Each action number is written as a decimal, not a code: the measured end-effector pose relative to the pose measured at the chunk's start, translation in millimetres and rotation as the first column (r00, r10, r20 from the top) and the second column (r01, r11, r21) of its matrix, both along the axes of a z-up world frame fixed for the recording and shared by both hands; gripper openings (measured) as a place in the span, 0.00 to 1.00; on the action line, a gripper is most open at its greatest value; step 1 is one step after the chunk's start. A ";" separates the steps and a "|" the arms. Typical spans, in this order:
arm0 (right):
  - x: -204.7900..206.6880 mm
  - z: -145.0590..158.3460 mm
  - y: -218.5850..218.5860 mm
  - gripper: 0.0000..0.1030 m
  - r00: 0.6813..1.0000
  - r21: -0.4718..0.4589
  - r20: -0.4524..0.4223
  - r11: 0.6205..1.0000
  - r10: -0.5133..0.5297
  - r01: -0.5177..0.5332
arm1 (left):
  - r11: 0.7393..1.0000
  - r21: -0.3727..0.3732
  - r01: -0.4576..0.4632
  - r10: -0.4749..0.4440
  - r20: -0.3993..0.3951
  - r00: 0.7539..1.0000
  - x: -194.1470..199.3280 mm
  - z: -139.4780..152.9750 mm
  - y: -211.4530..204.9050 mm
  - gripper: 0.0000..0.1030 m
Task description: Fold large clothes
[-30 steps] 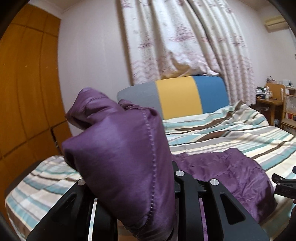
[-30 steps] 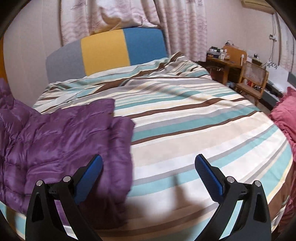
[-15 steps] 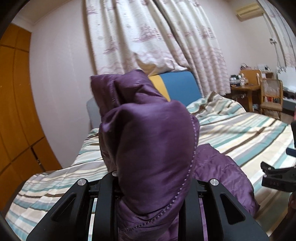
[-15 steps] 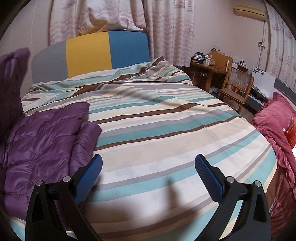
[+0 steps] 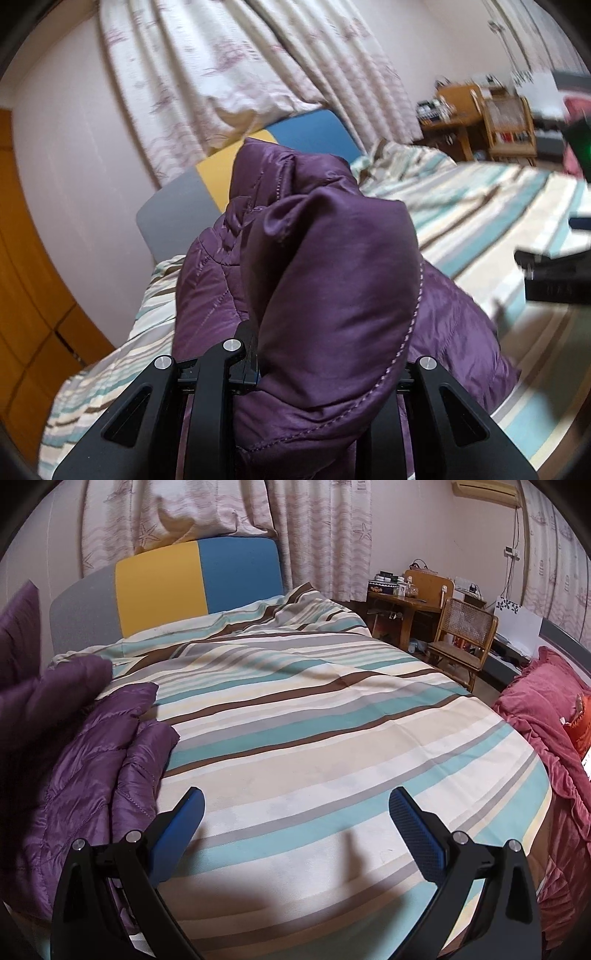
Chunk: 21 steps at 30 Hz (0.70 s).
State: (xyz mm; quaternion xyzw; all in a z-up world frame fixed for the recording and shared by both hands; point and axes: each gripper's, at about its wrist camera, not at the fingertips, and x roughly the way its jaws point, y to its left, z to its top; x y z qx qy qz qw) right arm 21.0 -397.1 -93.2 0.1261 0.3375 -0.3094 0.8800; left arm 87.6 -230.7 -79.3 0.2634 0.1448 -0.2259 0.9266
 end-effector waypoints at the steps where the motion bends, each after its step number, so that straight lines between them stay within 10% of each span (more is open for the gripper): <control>1: -0.1 0.2 -0.7 0.97 1.000 0.002 0.000 1.000 -0.002 0.002 | 0.999 0.045 0.005 -0.005 -0.005 1.000 -0.3 -5.0 -3.6 0.22; 11: -4.6 -0.2 -5.8 0.97 1.000 0.020 0.000 1.000 -0.018 0.018 | 0.997 0.058 0.049 -0.041 -0.132 0.990 8.3 -30.8 -15.7 0.26; 21: -6.7 2.6 -2.6 0.97 1.000 0.033 0.010 0.999 -0.015 0.015 | 0.987 -0.129 0.101 -0.133 -0.273 0.953 10.8 -18.7 -4.9 0.40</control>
